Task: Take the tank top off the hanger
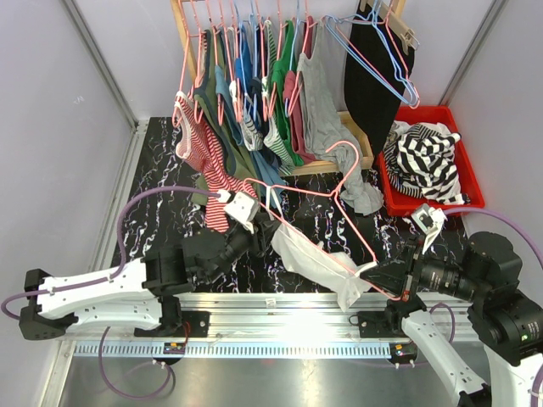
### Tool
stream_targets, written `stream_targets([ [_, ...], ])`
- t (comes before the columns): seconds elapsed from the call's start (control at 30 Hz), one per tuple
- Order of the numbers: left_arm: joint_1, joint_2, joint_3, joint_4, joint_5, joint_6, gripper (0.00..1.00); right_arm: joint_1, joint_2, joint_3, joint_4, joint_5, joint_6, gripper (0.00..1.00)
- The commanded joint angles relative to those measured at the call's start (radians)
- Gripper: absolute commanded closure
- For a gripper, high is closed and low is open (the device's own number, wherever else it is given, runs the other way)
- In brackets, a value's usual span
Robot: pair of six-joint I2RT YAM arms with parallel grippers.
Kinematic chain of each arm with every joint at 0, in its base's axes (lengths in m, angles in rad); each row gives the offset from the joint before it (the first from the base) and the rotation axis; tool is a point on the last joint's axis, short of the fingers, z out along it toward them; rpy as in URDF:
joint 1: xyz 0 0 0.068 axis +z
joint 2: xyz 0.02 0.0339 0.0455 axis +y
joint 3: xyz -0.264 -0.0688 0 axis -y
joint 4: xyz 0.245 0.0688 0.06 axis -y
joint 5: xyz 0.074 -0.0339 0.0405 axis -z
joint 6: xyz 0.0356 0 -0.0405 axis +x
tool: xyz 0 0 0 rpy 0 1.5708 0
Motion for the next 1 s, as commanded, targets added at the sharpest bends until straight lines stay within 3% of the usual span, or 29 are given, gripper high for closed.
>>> stream_targets([
  [0.0,0.009,0.035,0.028,0.049,0.006,-0.021,0.68,-0.002,-0.008,0.004,0.058,-0.042,0.007,1.00],
  [0.07,0.014,0.049,0.028,0.049,0.004,-0.026,0.74,-0.003,-0.008,0.012,0.058,-0.045,0.008,1.00],
  [0.2,0.043,0.052,0.025,0.038,-0.011,-0.052,1.00,-0.003,-0.008,0.021,0.039,-0.037,0.002,1.00],
  [0.33,0.055,0.013,0.024,0.000,-0.075,-0.052,1.00,-0.003,0.004,0.018,-0.020,0.038,-0.028,1.00],
  [0.53,0.156,-0.102,0.016,-0.086,-0.102,-0.042,1.00,-0.003,-0.002,-0.013,-0.023,-0.027,-0.034,1.00],
  [0.77,0.319,-0.211,-0.004,-0.180,-0.066,-0.026,1.00,0.006,-0.009,-0.025,0.009,-0.158,-0.028,1.00],
  [0.97,0.367,-0.231,-0.016,-0.244,0.016,-0.055,1.00,0.012,-0.022,0.013,0.046,-0.171,-0.016,1.00],
])
